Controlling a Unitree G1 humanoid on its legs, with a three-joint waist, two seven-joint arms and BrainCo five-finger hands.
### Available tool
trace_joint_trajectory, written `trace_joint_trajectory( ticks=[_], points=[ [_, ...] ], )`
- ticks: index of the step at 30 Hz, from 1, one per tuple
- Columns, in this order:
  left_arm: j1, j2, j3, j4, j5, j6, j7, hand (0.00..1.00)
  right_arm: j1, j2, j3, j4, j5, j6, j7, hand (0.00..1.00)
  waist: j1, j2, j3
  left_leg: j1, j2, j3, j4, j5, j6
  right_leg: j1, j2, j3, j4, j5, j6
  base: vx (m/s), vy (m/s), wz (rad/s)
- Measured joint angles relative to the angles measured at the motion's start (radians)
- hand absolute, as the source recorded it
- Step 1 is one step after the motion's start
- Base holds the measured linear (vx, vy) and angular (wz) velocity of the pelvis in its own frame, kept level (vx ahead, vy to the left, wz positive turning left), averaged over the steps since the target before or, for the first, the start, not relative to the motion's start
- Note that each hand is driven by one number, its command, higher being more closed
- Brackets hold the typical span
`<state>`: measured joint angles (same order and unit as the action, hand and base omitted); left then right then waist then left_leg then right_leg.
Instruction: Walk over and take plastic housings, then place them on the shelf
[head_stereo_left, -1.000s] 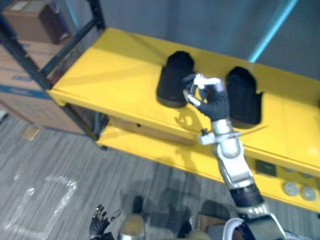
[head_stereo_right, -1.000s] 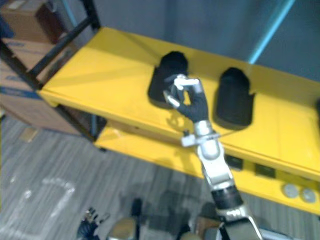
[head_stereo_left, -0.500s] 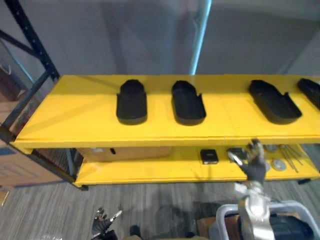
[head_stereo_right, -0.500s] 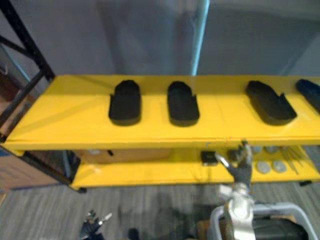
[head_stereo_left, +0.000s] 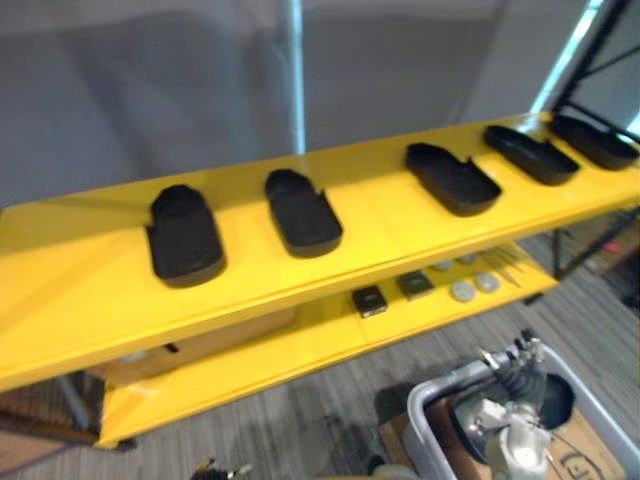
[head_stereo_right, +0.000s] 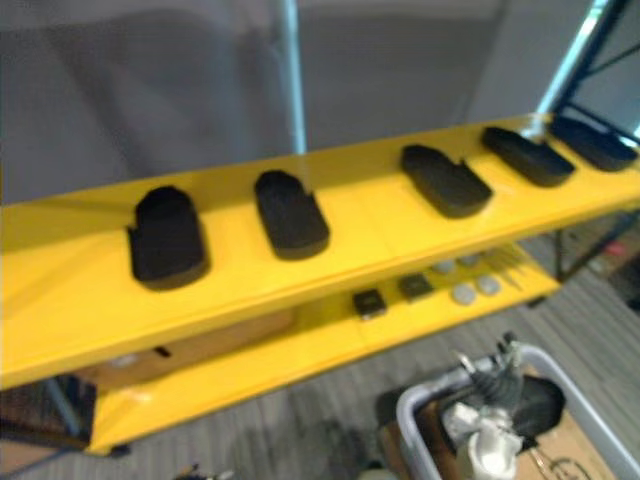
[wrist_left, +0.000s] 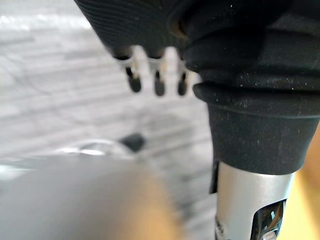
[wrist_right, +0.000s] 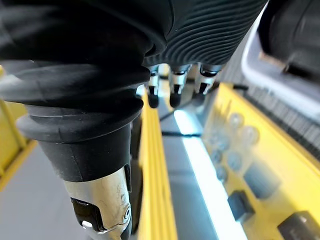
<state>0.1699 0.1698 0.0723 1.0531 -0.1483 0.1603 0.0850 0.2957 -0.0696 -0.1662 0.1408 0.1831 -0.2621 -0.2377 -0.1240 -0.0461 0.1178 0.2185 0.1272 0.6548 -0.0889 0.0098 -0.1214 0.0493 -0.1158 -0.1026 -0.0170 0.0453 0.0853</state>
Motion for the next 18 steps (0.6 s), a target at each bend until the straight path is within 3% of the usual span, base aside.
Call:
trace_joint_trajectory(
  ticks=[9,11,12,13,14,15,17,18],
  points=[
    [0.002,-0.033,0.005,-0.001,-0.011,0.001,-0.007,0.00,0.002,-0.013,-0.004,0.015,0.001,-0.006,0.049,0.00,0.003,0.050,-0.008,0.034,0.008,0.055,0.000,-0.015,-0.022,0.005,0.007,-0.033,-0.007,0.009,0.002,-0.03,-0.018,-0.20],
    [0.030,-0.033,0.029,-0.002,-0.017,-0.010,-0.007,0.00,-0.028,-0.016,0.028,0.052,0.000,-0.007,0.081,0.00,0.025,0.040,-0.015,0.021,0.037,0.030,0.094,-0.058,-0.025,0.008,0.017,-0.014,-0.006,0.012,0.006,0.06,-0.013,-0.26],
    [0.033,-0.033,0.044,-0.006,-0.027,-0.017,-0.005,0.00,-0.039,-0.019,0.042,0.057,0.000,-0.008,0.089,0.00,0.032,0.033,-0.017,-0.004,0.061,-0.009,0.177,-0.088,-0.008,0.005,0.019,0.001,-0.003,0.012,0.005,0.03,-0.069,-0.75],
    [0.048,-0.041,0.087,-0.020,-0.056,-0.036,-0.003,0.00,-0.086,-0.047,0.094,0.073,0.000,-0.016,0.113,0.00,0.072,0.017,-0.014,-0.114,0.107,-0.201,0.432,-0.160,0.081,-0.014,0.031,0.061,0.011,0.006,-0.008,0.01,-0.085,-1.01],
    [0.053,-0.055,0.112,-0.022,-0.083,-0.051,-0.001,0.00,-0.121,-0.071,0.126,0.076,0.000,-0.020,0.129,0.00,0.091,0.010,-0.006,-0.182,0.101,-0.352,0.544,-0.203,0.108,-0.021,0.037,0.105,0.014,0.006,-0.017,-0.01,-0.048,-1.19],
    [0.060,-0.071,0.131,-0.022,-0.098,-0.057,0.000,0.00,-0.148,-0.091,0.143,0.079,0.001,-0.025,0.136,0.00,0.110,0.023,-0.008,-0.204,0.082,-0.454,0.580,-0.235,0.105,-0.032,0.045,0.137,0.018,0.008,-0.016,-0.03,0.120,-1.18],
    [0.109,-0.108,0.153,-0.014,-0.130,-0.066,0.001,0.00,-0.252,-0.124,0.185,0.124,0.002,-0.033,0.151,0.00,0.143,0.075,-0.015,-0.173,0.031,-0.671,0.547,-0.309,0.091,-0.063,0.091,0.234,0.021,0.012,-0.018,-0.07,0.255,-1.50],
    [0.118,-0.111,0.151,-0.014,-0.130,-0.073,0.001,0.00,-0.261,-0.124,0.190,0.123,0.007,-0.035,0.149,0.00,0.143,0.076,-0.018,-0.155,0.025,-0.682,0.512,-0.316,0.079,-0.073,0.092,0.241,0.019,0.012,-0.018,-0.05,0.245,-1.05]
  ],
)
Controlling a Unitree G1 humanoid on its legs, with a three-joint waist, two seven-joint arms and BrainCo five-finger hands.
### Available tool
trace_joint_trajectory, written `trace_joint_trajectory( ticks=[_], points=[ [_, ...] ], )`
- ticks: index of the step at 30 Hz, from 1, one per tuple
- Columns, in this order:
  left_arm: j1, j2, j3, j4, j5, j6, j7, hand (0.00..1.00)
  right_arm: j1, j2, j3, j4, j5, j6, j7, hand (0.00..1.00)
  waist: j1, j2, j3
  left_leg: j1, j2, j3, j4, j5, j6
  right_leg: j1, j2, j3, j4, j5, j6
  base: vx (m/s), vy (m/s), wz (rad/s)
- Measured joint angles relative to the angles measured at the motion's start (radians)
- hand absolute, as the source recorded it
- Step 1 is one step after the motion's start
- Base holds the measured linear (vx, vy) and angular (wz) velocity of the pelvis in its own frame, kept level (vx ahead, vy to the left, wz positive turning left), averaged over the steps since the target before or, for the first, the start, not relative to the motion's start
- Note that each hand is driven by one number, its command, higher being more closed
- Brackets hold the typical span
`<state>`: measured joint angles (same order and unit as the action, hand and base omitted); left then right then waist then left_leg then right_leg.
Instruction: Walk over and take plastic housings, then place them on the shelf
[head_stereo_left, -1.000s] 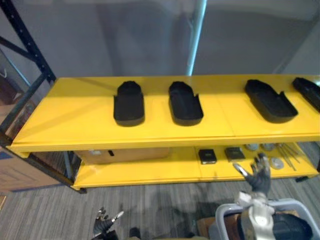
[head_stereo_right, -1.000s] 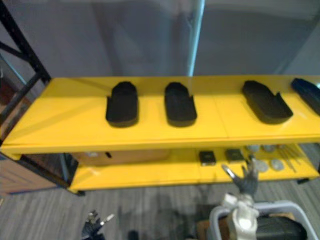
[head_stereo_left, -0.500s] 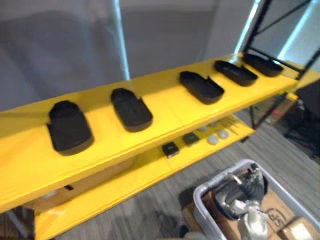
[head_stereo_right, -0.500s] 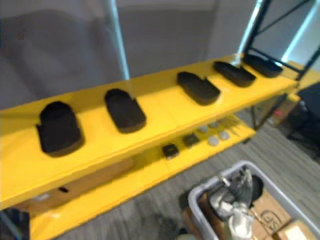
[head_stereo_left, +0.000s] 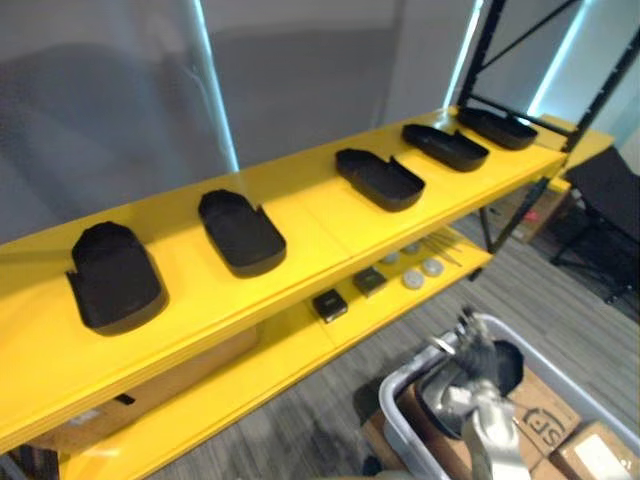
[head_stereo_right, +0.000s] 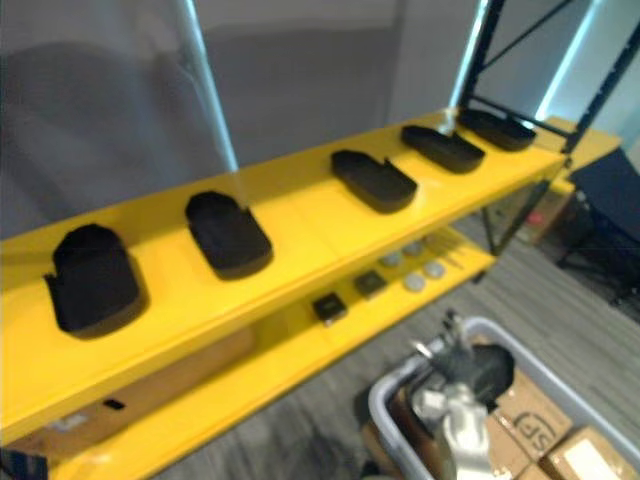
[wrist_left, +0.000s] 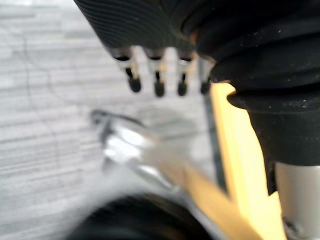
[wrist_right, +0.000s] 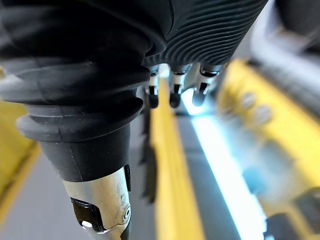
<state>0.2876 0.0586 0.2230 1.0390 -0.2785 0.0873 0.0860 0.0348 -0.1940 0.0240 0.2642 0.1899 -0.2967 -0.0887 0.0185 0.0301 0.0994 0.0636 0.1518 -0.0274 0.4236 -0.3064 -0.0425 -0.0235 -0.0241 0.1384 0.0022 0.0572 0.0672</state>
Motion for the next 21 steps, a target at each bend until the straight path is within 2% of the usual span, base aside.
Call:
trace_joint_trajectory(
  ticks=[1,2,3,4,5,8,9,10,11,12,13,14,15,16,17,18,19,20,21],
  points=[
    [0.005,0.003,-0.001,0.001,0.001,-0.015,-0.001,0.00,-0.009,-0.002,-0.002,-0.003,0.013,-0.004,-0.002,0.00,-0.004,0.004,-0.007,0.008,-0.011,0.017,-0.066,-0.012,-0.008,-0.030,-0.012,-0.008,-0.004,0.011,0.007,0.01,0.222,-0.29],
    [-0.012,0.012,-0.009,0.002,0.003,-0.037,-0.004,0.00,-0.013,-0.009,-0.011,-0.003,0.025,-0.003,-0.009,0.00,-0.014,-0.006,-0.008,0.009,-0.021,0.028,-0.117,-0.034,-0.042,-0.063,-0.029,-0.015,0.005,0.046,0.047,0.02,0.177,-0.16],
    [-0.027,0.012,-0.010,0.003,0.004,-0.044,-0.005,0.00,-0.012,-0.010,-0.019,0.001,0.032,-0.003,-0.014,0.00,-0.016,-0.013,0.001,0.007,-0.026,0.033,-0.129,-0.039,-0.051,-0.077,-0.033,-0.012,0.008,0.063,0.069,-0.02,0.182,-0.27],
    [-0.044,0.013,-0.010,0.002,0.024,-0.063,-0.007,0.00,-0.004,-0.007,-0.019,0.010,0.033,0.001,-0.024,0.00,-0.007,-0.018,0.019,0.008,-0.043,0.048,-0.125,-0.035,-0.044,-0.089,-0.043,-0.018,0.012,0.086,0.062,-0.05,0.122,-0.38],
    [-0.052,0.016,-0.010,0.002,0.030,-0.064,-0.006,0.00,0.009,-0.006,-0.019,0.010,0.034,0.001,-0.024,0.00,-0.010,-0.017,0.019,0.012,-0.051,0.059,-0.124,-0.035,-0.044,-0.091,-0.050,-0.020,0.014,0.088,0.061,-0.05,0.178,-0.55],
    [-0.080,0.015,-0.024,0.000,0.093,-0.070,0.003,0.00,0.064,0.002,-0.038,0.007,0.079,0.000,-0.015,0.00,-0.036,-0.010,0.058,0.081,-0.073,0.115,-0.151,-0.035,-0.031,-0.108,-0.061,-0.020,0.094,0.088,0.060,-0.07,0.104,-0.60],
    [-0.097,0.024,-0.033,-0.017,0.093,-0.089,0.017,0.00,0.107,0.019,-0.041,-0.011,0.098,-0.002,0.007,0.00,-0.039,-0.018,0.072,0.094,-0.093,0.153,-0.150,-0.038,-0.019,-0.118,-0.084,-0.083,0.103,0.089,0.060,-0.16,0.040,-0.58],
    [-0.099,0.025,-0.033,-0.023,0.091,-0.090,0.020,0.00,0.116,0.022,-0.040,-0.014,0.098,-0.004,0.013,0.00,-0.042,-0.026,0.075,0.092,-0.095,0.157,-0.147,-0.040,-0.015,-0.117,-0.088,-0.092,0.098,0.091,0.062,-0.21,0.053,-0.54],
    [-0.100,0.036,-0.035,-0.049,0.086,-0.088,0.022,0.00,0.144,0.037,-0.038,-0.016,0.098,-0.006,0.032,0.00,-0.058,-0.041,0.077,0.073,-0.099,0.177,-0.116,-0.045,-0.006,-0.114,-0.096,-0.094,0.066,0.120,0.053,-0.15,0.047,-0.19],
    [-0.101,0.046,-0.036,-0.064,0.081,-0.086,0.022,0.00,0.152,0.050,-0.035,-0.016,0.096,-0.006,0.038,0.00,-0.060,-0.053,0.076,0.058,-0.102,0.187,-0.101,-0.042,0.002,-0.114,-0.099,-0.093,0.043,0.139,0.038,-0.22,0.035,-0.42],
    [-0.100,0.065,-0.028,-0.084,0.075,-0.084,0.021,0.00,0.153,0.075,-0.021,-0.016,0.089,-0.012,0.042,0.00,-0.055,-0.068,0.072,0.033,-0.086,0.223,-0.095,-0.034,0.017,-0.119,-0.104,-0.145,-0.002,0.094,-0.008,-0.22,-0.017,-0.55],
    [-0.102,0.063,-0.024,-0.077,0.054,-0.084,0.018,0.00,0.136,0.083,-0.003,-0.016,0.075,-0.014,0.040,0.00,-0.052,-0.037,0.086,0.024,-0.038,0.241,-0.106,-0.026,0.013,-0.158,-0.101,-0.235,0.118,0.034,-0.060,-0.20,-0.026,-0.46],
    [-0.102,0.070,-0.025,-0.078,0.050,-0.084,0.015,0.00,0.134,0.088,0.003,-0.016,0.067,-0.018,0.035,0.00,-0.053,-0.034,0.085,0.021,-0.022,0.238,-0.109,-0.015,0.008,-0.175,-0.110,-0.262,0.219,0.011,-0.080,-0.11,-0.036,-0.09],
    [-0.097,0.087,-0.028,-0.076,0.050,-0.083,0.009,0.00,0.134,0.092,0.019,-0.016,0.058,-0.032,0.017,0.00,-0.045,-0.033,0.084,0.022,0.006,0.228,-0.119,-0.001,-0.006,-0.169,-0.141,-0.298,0.392,-0.034,-0.089,-0.06,-0.055,0.12],
    [-0.085,0.099,-0.028,-0.076,0.051,-0.084,-0.003,0.00,0.133,0.092,0.034,-0.016,0.050,-0.051,-0.007,0.00,-0.023,-0.039,0.080,0.021,0.027,0.229,-0.121,0.008,-0.018,-0.143,-0.176,-0.304,0.494,-0.077,-0.084,-0.04,-0.088,0.06],
    [-0.076,0.102,-0.029,-0.076,0.052,-0.083,-0.009,0.00,0.129,0.093,0.043,-0.016,0.050,-0.055,-0.021,0.00,-0.013,-0.044,0.077,0.018,0.033,0.228,-0.123,0.013,-0.026,-0.125,-0.196,-0.303,0.519,-0.090,-0.089,-0.02,-0.155,-0.17],
    [-0.055,0.102,-0.030,-0.076,0.053,-0.083,-0.017,0.00,0.120,0.096,0.059,-0.015,0.051,-0.055,-0.044,0.00,-0.003,-0.057,0.069,0.006,0.038,0.234,-0.127,0.022,-0.039,-0.098,-0.238,-0.302,0.536,-0.096,-0.088,0.02,-0.223,-0.38],
    [-0.022,0.108,-0.029,-0.074,0.054,-0.080,-0.024,0.00,0.112,0.107,0.082,-0.008,0.051,-0.053,-0.065,0.00,0.001,-0.082,0.050,-0.019,0.035,0.255,-0.126,0.036,-0.057,-0.082,-0.291,-0.300,0.506,-0.033,-0.089,0.02,-0.246,-0.55],
    [-0.013,0.109,-0.023,-0.067,0.056,-0.074,-0.024,0.00,0.105,0.114,0.087,-0.006,0.051,-0.051,-0.074,0.00,0.009,-0.090,0.040,-0.029,0.037,0.266,-0.130,0.045,-0.071,-0.087,-0.280,-0.300,0.465,-0.034,-0.058,0.02,-0.258,-0.88]
  ],
)
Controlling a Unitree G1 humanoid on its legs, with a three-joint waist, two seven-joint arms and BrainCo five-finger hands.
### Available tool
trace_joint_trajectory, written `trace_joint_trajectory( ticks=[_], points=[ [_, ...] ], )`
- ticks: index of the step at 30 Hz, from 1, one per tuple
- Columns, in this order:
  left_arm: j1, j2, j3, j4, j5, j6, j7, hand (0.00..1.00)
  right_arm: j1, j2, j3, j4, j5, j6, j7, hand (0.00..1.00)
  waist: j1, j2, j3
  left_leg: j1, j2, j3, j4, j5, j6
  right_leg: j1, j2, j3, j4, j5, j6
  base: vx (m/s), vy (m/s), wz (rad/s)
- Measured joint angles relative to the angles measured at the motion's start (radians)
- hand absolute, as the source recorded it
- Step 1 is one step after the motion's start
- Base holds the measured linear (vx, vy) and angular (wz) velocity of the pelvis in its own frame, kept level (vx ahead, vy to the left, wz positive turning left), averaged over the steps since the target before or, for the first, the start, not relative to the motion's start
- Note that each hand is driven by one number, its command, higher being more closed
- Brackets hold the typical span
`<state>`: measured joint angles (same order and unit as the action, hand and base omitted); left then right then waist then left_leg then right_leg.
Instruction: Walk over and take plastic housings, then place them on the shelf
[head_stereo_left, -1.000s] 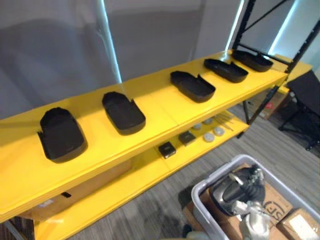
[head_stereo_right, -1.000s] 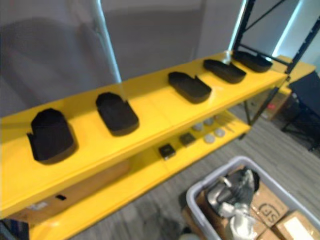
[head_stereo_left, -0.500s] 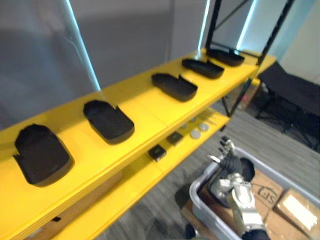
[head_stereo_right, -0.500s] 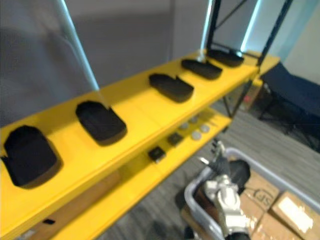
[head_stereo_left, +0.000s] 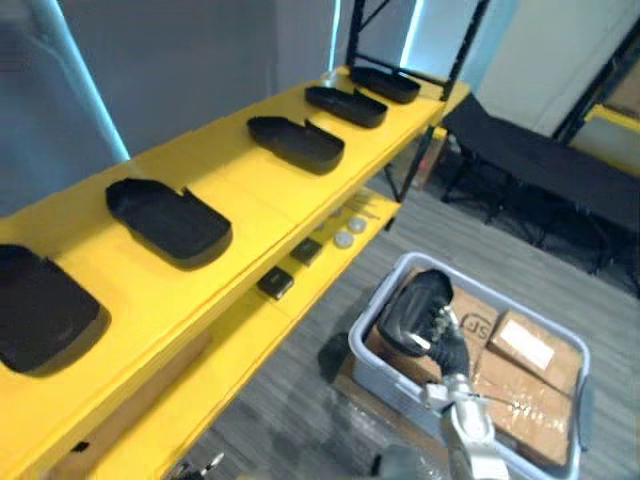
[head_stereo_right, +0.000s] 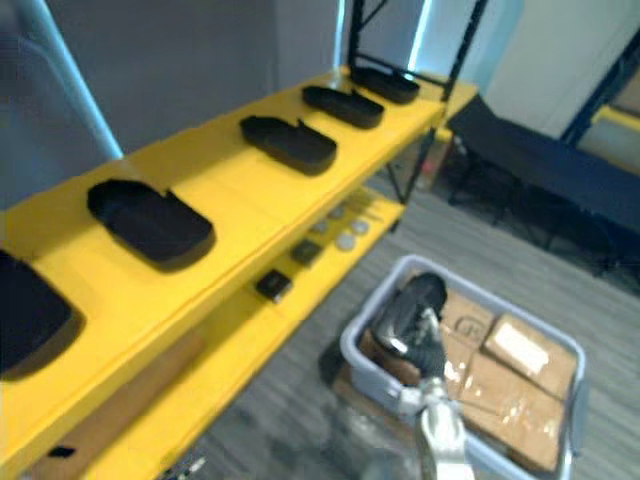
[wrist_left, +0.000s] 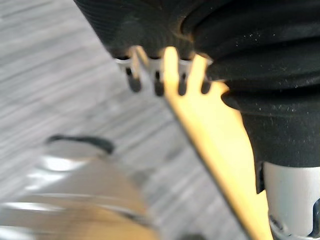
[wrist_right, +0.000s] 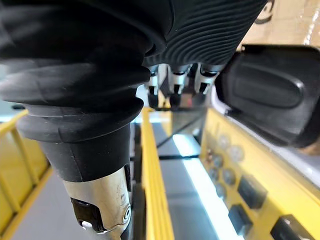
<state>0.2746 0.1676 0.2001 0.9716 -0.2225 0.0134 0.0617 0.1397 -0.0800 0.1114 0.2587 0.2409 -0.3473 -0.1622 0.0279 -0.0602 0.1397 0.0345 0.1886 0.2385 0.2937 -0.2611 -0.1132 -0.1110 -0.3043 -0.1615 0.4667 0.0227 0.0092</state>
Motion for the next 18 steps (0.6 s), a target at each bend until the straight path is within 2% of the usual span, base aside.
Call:
trace_joint_trajectory(
  ticks=[1,2,3,5,7,8,9,10,11,12,13,15,16,17,18],
  points=[
    [0.004,-0.026,0.006,0.035,0.004,0.014,-0.006,0.00,-0.007,-0.003,0.008,0.001,0.001,0.004,-0.018,0.00,0.016,0.027,-0.011,0.000,0.033,0.044,-0.038,0.038,-0.010,-0.005,0.042,-0.025,-0.064,0.013,-0.002,0.00,-0.260,-1.01],
    [0.017,-0.053,0.016,0.058,0.003,0.016,-0.007,0.00,-0.010,-0.003,0.013,0.003,0.001,0.008,-0.030,0.00,0.015,0.048,-0.021,0.011,0.058,0.088,-0.084,0.081,-0.015,-0.008,0.067,-0.029,-0.125,0.022,-0.001,0.00,-0.256,-1.01],
    [0.020,-0.067,0.025,0.067,0.001,0.015,-0.006,0.00,-0.010,-0.006,0.020,0.004,0.002,0.012,-0.034,0.00,0.014,0.057,-0.018,0.024,0.066,0.112,-0.100,0.095,-0.024,-0.008,0.079,-0.030,-0.141,0.022,0.000,0.00,-0.284,-0.96],
    [0.036,-0.075,0.031,0.071,0.002,0.016,-0.008,0.00,-0.003,-0.010,0.037,0.018,0.002,0.038,-0.033,0.00,0.011,0.067,-0.018,0.058,0.091,0.176,-0.109,0.120,-0.049,0.003,0.109,-0.047,-0.192,-0.003,0.051,-0.02,-0.255,-0.90],
    [0.039,-0.087,0.039,0.079,0.004,0.011,-0.011,0.00,0.003,-0.020,0.050,0.029,-0.002,0.058,-0.019,0.00,0.011,0.073,-0.028,0.074,0.115,0.205,-0.097,0.130,-0.065,0.045,0.158,-0.071,-0.321,0.001,0.098,-0.01,-0.292,-0.95],
    [0.038,-0.096,0.055,0.079,-0.004,0.009,-0.011,0.00,-0.004,-0.026,0.050,0.034,-0.013,0.068,0.000,0.00,0.014,0.072,-0.024,0.063,0.118,0.167,-0.061,0.130,-0.063,0.060,0.179,-0.048,-0.372,0.003,0.100,-0.06,-0.279,-1.25],
    [0.043,-0.121,0.064,0.082,-0.040,0.008,-0.011,0.00,-0.011,-0.046,0.054,0.058,-0.021,0.072,0.036,0.00,0.019,0.066,-0.014,0.029,0.099,0.012,0.002,0.097,-0.007,0.062,0.186,0.015,-0.414,0.029,0.100,-0.08,-0.177,-1.07],
    [0.048,-0.130,0.072,0.082,-0.052,0.002,-0.012,0.00,-0.011,-0.063,0.052,0.065,-0.021,0.072,0.046,0.00,0.020,0.071,-0.013,0.032,0.075,-0.061,-0.007,0.073,0.000,0.063,0.187,0.037,-0.428,0.037,0.102,-0.13,-0.056,-1.14],
    [0.058,-0.140,0.066,0.083,-0.055,-0.011,-0.012,0.00,-0.012,-0.086,0.045,0.065,-0.022,0.071,0.054,0.00,0.022,0.085,-0.012,0.033,0.045,-0.133,-0.016,0.057,0.002,0.065,0.193,0.063,-0.446,0.040,0.105,-0.12,0.018,-1.03],
    [0.070,-0.156,0.040,0.083,-0.054,-0.023,-0.002,0.00,-0.016,-0.111,0.019,0.065,-0.033,0.072,0.051,0.00,0.019,0.119,-0.005,0.034,0.036,-0.146,-0.040,0.043,-0.003,0.062,0.211,0.080,-0.471,0.044,0.103,-0.14,0.031,-0.91],
    [0.070,-0.158,0.028,0.084,-0.053,-0.029,0.002,0.00,-0.012,-0.112,0.004,0.066,-0.042,0.073,0.046,0.00,0.014,0.127,-0.007,0.039,0.039,-0.144,-0.045,0.026,-0.004,0.062,0.216,0.078,-0.478,0.044,0.104,-0.14,0.069,-0.60],
    [0.062,-0.152,0.010,0.092,-0.050,-0.047,0.023,0.00,0.009,-0.110,-0.048,0.064,-0.036,0.074,0.005,0.00,-0.006,0.128,-0.008,0.032,0.040,-0.135,-0.069,-0.015,-0.003,0.064,0.218,0.057,-0.513,0.072,0.112,-0.09,0.098,0.02],
    [0.043,-0.134,-0.009,0.092,-0.035,-0.074,0.043,0.00,0.025,-0.083,-0.102,0.064,-0.016,0.083,-0.029,0.00,-0.013,0.112,0.002,0.033,0.026,-0.122,-0.077,-0.009,-0.030,0.081,0.196,0.043,-0.541,0.098,0.119,-0.07,0.140,0.04],
    [0.031,-0.113,-0.035,0.086,-0.032,-0.090,0.057,0.00,0.040,-0.053,-0.140,0.062,-0.013,0.087,-0.063,0.00,-0.013,0.086,0.011,0.031,0.005,-0.110,-0.078,-0.003,-0.027,0.080,0.164,0.009,-0.548,0.110,0.126,-0.07,0.149,-0.01],
    [0.023,-0.101,-0.050,0.084,-0.033,-0.092,0.064,0.00,0.049,-0.041,-0.154,0.061,-0.008,0.087,-0.077,0.00,-0.014,0.077,0.014,0.030,-0.004,-0.110,-0.078,0.002,-0.033,0.080,0.149,-0.008,-0.548,0.120,0.131,-0.06,0.149,0.04]
  ],
)
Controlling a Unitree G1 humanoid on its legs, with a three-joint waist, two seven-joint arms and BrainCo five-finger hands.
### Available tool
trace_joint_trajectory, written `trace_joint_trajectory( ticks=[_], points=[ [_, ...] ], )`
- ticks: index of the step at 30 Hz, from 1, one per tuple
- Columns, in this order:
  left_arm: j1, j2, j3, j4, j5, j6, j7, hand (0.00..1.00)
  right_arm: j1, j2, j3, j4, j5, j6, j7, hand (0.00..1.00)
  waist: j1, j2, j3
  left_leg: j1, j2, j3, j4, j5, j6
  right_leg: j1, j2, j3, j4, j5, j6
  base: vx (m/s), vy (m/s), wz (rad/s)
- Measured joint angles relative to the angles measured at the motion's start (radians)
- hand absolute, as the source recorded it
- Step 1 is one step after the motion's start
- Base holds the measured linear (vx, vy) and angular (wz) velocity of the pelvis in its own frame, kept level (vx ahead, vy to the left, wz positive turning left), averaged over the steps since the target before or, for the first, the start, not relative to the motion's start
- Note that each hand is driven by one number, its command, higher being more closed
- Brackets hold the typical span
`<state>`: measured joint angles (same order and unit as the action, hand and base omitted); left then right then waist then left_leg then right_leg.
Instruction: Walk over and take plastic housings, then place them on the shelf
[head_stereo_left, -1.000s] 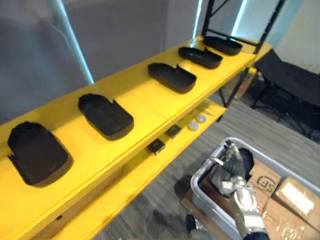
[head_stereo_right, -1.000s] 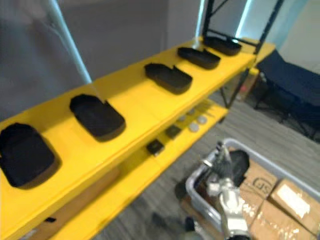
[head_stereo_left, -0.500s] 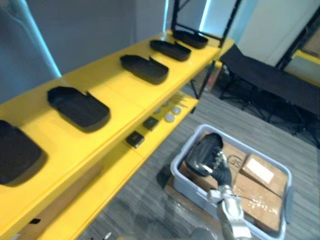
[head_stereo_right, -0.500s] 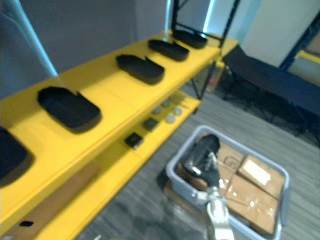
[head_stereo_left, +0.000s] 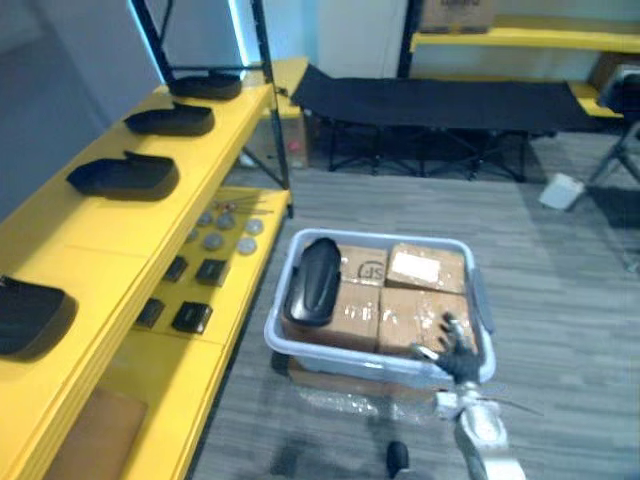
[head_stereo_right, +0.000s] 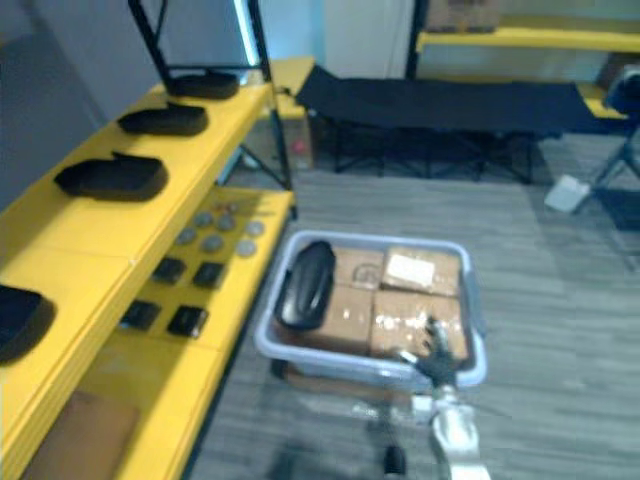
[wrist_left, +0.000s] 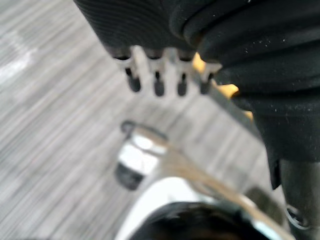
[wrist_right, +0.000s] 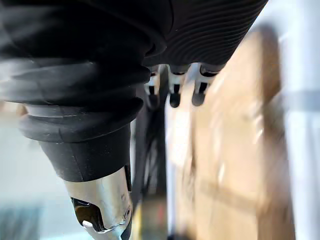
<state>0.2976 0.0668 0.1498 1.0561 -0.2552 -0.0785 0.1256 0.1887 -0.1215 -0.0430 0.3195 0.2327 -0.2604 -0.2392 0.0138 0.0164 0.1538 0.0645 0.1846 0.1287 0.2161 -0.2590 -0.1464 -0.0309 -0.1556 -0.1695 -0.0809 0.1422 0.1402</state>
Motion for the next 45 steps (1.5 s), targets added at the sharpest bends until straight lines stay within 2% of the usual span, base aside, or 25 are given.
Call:
trace_joint_trajectory(
  ticks=[2,3,6,7,9,10,12,15,18,24,27,30,33,36,40,42,43,45],
  points=[
    [-0.039,0.034,-0.051,-0.043,-0.004,-0.002,0.006,0.00,0.048,0.024,-0.037,0.000,0.008,0.005,-0.031,0.00,-0.010,-0.023,-0.005,-0.016,-0.033,-0.025,-0.001,0.009,0.001,0.002,-0.036,-0.025,0.000,0.029,0.019,-0.02,0.127,0.32],
    [-0.050,0.040,-0.065,-0.064,-0.006,-0.003,0.000,0.00,0.052,0.025,-0.044,0.000,0.008,0.005,-0.037,0.00,-0.010,-0.024,-0.004,-0.018,-0.038,-0.030,-0.001,0.010,0.001,0.003,-0.041,-0.025,0.000,0.036,0.017,0.01,0.078,0.31],
    [-0.096,0.044,-0.118,-0.158,-0.001,-0.015,-0.027,0.00,0.026,0.028,-0.091,0.008,0.009,0.005,-0.061,0.00,-0.010,-0.011,0.001,-0.037,-0.055,-0.066,-0.025,0.030,-0.001,0.000,-0.061,-0.068,0.000,0.044,0.025,0.03,0.015,0.38],
    [-0.109,0.037,-0.146,-0.187,0.000,-0.019,-0.032,0.00,-0.011,0.023,-0.113,0.036,0.012,0.003,-0.071,0.00,-0.009,0.003,0.009,-0.046,-0.065,-0.084,-0.045,0.047,0.000,-0.001,-0.073,-0.089,0.000,0.045,0.027,0.03,-0.001,0.54],
    [-0.121,0.011,-0.195,-0.219,-0.002,-0.022,-0.033,0.00,-0.118,0.002,-0.135,0.141,0.038,0.001,-0.093,0.00,0.000,0.013,0.042,-0.061,-0.074,-0.105,-0.054,0.062,-0.001,-0.004,-0.084,-0.115,0.000,0.047,0.028,0.00,-0.001,0.49],
    [-0.139,0.004,-0.212,-0.224,-0.003,-0.023,-0.033,0.00,-0.199,-0.016,-0.147,0.217,0.062,0.001,-0.108,0.00,0.006,0.031,0.059,-0.078,-0.076,-0.127,-0.051,0.070,-0.005,-0.003,-0.087,-0.135,0.000,0.048,0.028,-0.03,-0.008,0.45],
    [-0.153,0.005,-0.217,-0.234,-0.010,-0.022,-0.032,0.00,-0.326,-0.041,-0.150,0.306,0.106,0.001,-0.114,0.00,0.022,0.039,0.091,-0.103,-0.074,-0.148,-0.052,0.084,-0.009,-0.008,-0.086,-0.163,0.000,0.049,0.026,-0.04,-0.021,0.43],
    [-0.183,0.011,-0.213,-0.259,-0.030,-0.022,-0.031,0.00,-0.565,-0.100,-0.150,0.415,0.144,0.001,-0.160,0.00,0.063,0.035,0.156,-0.150,-0.077,-0.183,-0.053,0.109,-0.012,-0.025,-0.089,-0.199,0.000,0.061,0.018,-0.07,-0.020,0.38],
    [-0.204,0.020,-0.199,-0.261,-0.090,-0.023,-0.036,0.00,-0.716,-0.150,-0.150,0.473,0.147,0.004,-0.201,0.00,0.096,0.030,0.199,-0.187,-0.094,-0.228,-0.048,0.129,-0.012,-0.035,-0.104,-0.239,0.001,0.069,0.018,-0.05,0.009,0.39],
    [-0.207,0.038,-0.151,-0.242,-0.097,-0.023,-0.083,0.00,-0.838,-0.213,-0.145,0.528,0.145,0.042,-0.201,0.00,0.114,0.049,0.259,-0.207,-0.129,-0.257,-0.022,0.135,-0.002,-0.033,-0.147,-0.264,0.034,0.075,0.023,-0.05,0.057,0.21],
    [-0.160,0.052,-0.151,-0.154,-0.092,-0.003,-0.100,0.00,-0.872,-0.233,-0.145,0.530,0.145,0.047,-0.200,0.00,0.118,0.043,0.299,-0.229,-0.144,-0.269,0.005,0.133,0.001,-0.034,-0.160,-0.275,0.043,0.069,0.022,-0.07,0.062,0.18],
    [-0.126,0.046,-0.165,-0.118,-0.092,0.003,-0.103,0.00,-0.920,-0.282,-0.134,0.595,0.140,0.087,-0.200,0.00,0.140,0.057,0.331,-0.241,-0.149,-0.292,0.007,0.136,0.013,-0.037,-0.163,-0.298,0.079,0.045,0.024,-0.06,0.018,0.26],
    [-0.099,0.037,-0.203,-0.093,-0.091,-0.008,-0.120,0.00,-0.977,-0.292,-0.102,0.653,0.134,0.139,-0.200,0.00,0.142,0.062,0.334,-0.241,-0.151,-0.298,0.008,0.141,0.012,-0.041,-0.170,-0.301,0.103,0.035,0.025,-0.02,0.007,0.08],
    [-0.096,0.035,-0.223,-0.093,-0.097,-0.031,-0.131,0.00,-1.012,-0.315,-0.102,0.710,0.132,0.162,-0.198,0.00,0.151,0.074,0.339,-0.245,-0.161,-0.303,0.019,0.143,0.014,-0.042,-0.180,-0.302,0.112,0.034,0.025,-0.01,0.017,0.06],
    [-0.103,0.033,-0.264,-0.094,-0.132,-0.068,-0.131,0.00,-1.057,-0.359,-0.101,0.778,0.101,0.228,-0.198,0.00,0.162,0.097,0.343,-0.276,-0.172,-0.312,0.040,0.145,0.016,-0.067,-0.192,-0.307,0.135,0.029,0.027,-0.03,0.021,0.08],
    [-0.103,0.037,-0.280,-0.094,-0.143,-0.079,-0.130,0.00,-1.092,-0.384,-0.099,0.804,0.075,0.273,-0.191,0.00,0.168,0.100,0.344,-0.284,-0.174,-0.315,0.044,0.147,0.018,-0.076,-0.196,-0.309,0.145,0.027,0.024,-0.03,0.012,0.06],
    [-0.103,0.036,-0.288,-0.094,-0.152,-0.085,-0.130,0.00,-1.114,-0.403,-0.091,0.822,0.064,0.307,-0.186,1.00,0.170,0.106,0.345,-0.293,-0.176,-0.318,0.056,0.147,0.019,-0.077,-0.197,-0.314,0.149,0.026,0.024,-0.03,0.007,0.08],
    [-0.108,0.035,-0.309,-0.094,-0.169,-0.096,-0.127,0.00,-1.140,-0.438,-0.079,0.846,0.046,0.365,-0.186,1.00,0.175,0.121,0.351,-0.303,-0.181,-0.329,0.067,0.146,0.019,-0.081,-0.205,-0.323,0.169,0.015,0.027,-0.04,0.015,0.17]
  ],
)
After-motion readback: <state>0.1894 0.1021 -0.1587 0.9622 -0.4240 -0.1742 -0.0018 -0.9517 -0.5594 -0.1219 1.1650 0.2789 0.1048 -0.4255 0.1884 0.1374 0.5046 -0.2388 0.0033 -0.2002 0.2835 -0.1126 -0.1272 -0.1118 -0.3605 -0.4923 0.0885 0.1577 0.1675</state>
